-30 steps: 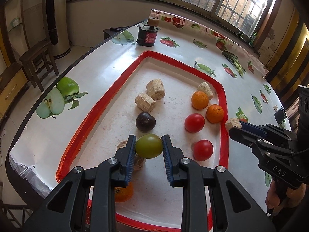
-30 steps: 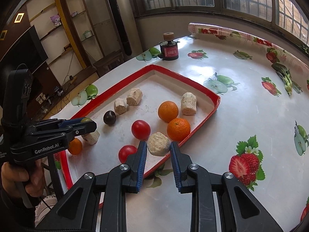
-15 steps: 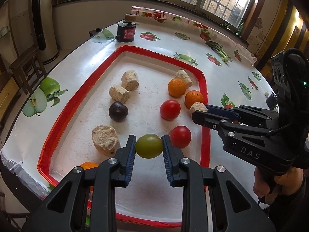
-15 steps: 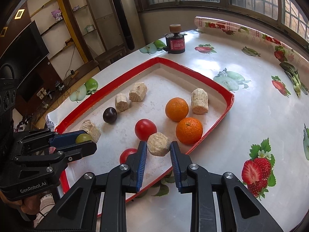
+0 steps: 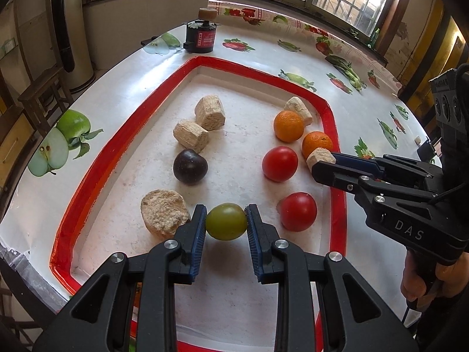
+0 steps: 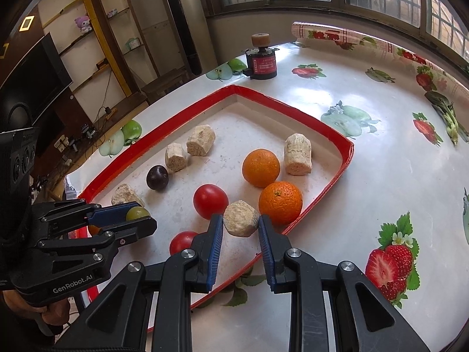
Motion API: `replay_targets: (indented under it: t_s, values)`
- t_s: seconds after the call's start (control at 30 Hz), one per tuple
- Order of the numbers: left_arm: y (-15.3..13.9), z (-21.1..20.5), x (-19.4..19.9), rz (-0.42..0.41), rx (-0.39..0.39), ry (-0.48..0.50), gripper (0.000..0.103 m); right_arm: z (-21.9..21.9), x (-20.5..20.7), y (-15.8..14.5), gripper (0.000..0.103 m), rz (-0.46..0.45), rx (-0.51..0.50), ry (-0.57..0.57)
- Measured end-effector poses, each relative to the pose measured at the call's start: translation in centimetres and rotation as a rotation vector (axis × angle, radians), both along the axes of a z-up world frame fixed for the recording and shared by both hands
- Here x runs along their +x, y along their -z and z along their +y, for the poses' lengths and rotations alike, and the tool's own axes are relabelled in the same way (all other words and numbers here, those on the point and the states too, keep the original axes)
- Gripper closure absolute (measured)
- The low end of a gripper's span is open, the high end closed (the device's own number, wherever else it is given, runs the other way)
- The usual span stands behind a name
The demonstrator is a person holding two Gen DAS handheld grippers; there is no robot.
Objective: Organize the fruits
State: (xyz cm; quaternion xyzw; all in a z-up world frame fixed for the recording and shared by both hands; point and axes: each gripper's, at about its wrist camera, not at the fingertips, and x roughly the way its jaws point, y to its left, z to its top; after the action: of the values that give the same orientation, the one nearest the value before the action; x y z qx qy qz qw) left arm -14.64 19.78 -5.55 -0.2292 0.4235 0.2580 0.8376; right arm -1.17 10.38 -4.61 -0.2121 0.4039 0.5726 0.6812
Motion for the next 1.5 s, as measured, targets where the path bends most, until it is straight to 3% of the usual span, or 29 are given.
replay_targets:
  t_s: [0.27,0.37,0.63,0.77,1.13,1.5]
  values:
    - [0.0,-0.1,-0.2,0.013,-0.002,-0.007,0.076,0.0,0.0,0.0,0.076,0.008,0.001,-0.007]
    - [0.0,-0.4,-0.6,0.016,0.007,-0.011,0.071,-0.1,0.1,-0.1,0.073,0.015,0.005,-0.012]
    - [-1.3,-1.5,-1.9,0.012,0.072,-0.010,0.068,-1.3,0.1,-0.9,0.061,-0.004,0.026,-0.023]
    - [-2.2,-2.1,-2.7,-0.005,0.113,-0.018,0.053,-2.1,0.5,-1.2,0.059,-0.001,0.036,-0.025]
    - [-3.4,-3.1,-4.3,-0.008,0.168,-0.036,0.053,-3.5,0.4,-2.1,0.050,0.009,0.088,-0.063]
    - [-4.0,-4.0,-6.2,-0.013,0.204,-0.069,0.047,-5.0,-1.2,-3.4,0.050,-0.044,0.129,-0.137]
